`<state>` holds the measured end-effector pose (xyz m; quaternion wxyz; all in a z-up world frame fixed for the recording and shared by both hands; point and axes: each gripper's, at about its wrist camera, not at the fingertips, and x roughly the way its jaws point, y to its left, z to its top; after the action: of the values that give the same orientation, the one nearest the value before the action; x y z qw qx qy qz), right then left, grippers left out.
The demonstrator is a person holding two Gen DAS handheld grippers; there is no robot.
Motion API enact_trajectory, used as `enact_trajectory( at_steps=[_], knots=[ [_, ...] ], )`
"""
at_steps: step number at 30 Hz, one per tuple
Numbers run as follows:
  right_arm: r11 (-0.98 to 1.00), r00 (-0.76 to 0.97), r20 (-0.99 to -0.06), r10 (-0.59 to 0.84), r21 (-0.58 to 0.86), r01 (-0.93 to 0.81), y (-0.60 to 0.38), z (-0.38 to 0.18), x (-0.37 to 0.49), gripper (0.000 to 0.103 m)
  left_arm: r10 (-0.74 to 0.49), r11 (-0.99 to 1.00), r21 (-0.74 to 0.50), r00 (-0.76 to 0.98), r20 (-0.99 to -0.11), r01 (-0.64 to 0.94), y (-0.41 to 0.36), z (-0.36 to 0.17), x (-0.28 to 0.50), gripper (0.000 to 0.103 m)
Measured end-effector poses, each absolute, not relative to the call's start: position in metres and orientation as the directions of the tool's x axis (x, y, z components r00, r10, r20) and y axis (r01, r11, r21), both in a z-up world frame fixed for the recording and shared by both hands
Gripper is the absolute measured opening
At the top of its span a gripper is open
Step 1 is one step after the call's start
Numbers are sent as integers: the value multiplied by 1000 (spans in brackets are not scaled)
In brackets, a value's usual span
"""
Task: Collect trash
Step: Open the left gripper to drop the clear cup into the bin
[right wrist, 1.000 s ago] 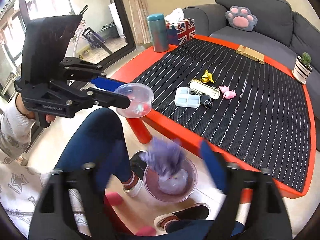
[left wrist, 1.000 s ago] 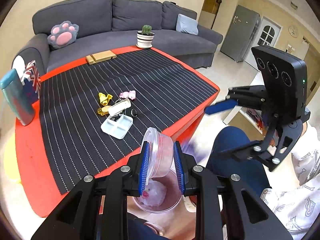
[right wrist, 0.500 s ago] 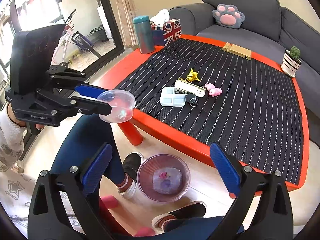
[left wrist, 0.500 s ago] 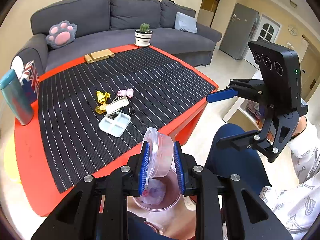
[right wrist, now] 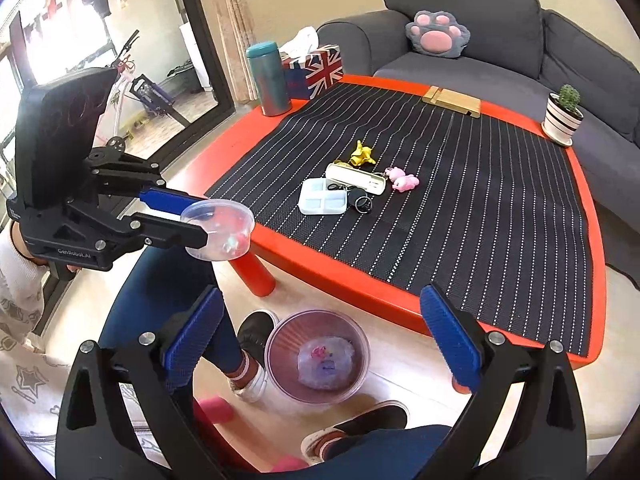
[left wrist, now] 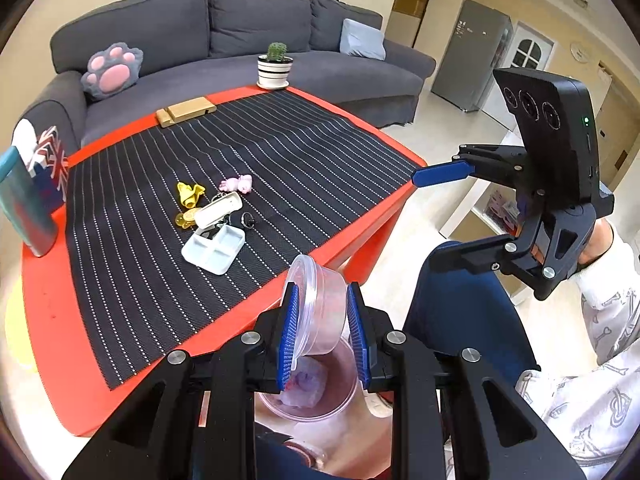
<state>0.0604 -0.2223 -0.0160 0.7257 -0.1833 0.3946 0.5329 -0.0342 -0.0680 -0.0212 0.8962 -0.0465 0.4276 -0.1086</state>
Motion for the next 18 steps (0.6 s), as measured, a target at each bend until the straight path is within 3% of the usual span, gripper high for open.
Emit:
enact_trajectory(
  at_steps=[13,14,15,17,18],
  knots=[
    [381,133,-759,638,161,-910,-231,-14,67,97,-245,969,-170,605,-758,180,-77,-19,-29,27],
    [382,133,-759,638,161,-910,-231,-14,67,97,-240,970,-166,606,-758,176,-77,-20,-29,33],
    [383,133,-759,637,162,-909,-231,-14,68,97,-234,972,-163,609,-758,171,-76,-20,-28,55],
    [384,134,-759,637,162,-909,-231,-14,68,97,-212,977,-151,627,-749,150,-74,-19,-29,84],
    [384,134,-759,637,162,-909,-232,-14,68,97,-213,977,-154,631,-746,148,-73,-19,-29,87]
  ],
)
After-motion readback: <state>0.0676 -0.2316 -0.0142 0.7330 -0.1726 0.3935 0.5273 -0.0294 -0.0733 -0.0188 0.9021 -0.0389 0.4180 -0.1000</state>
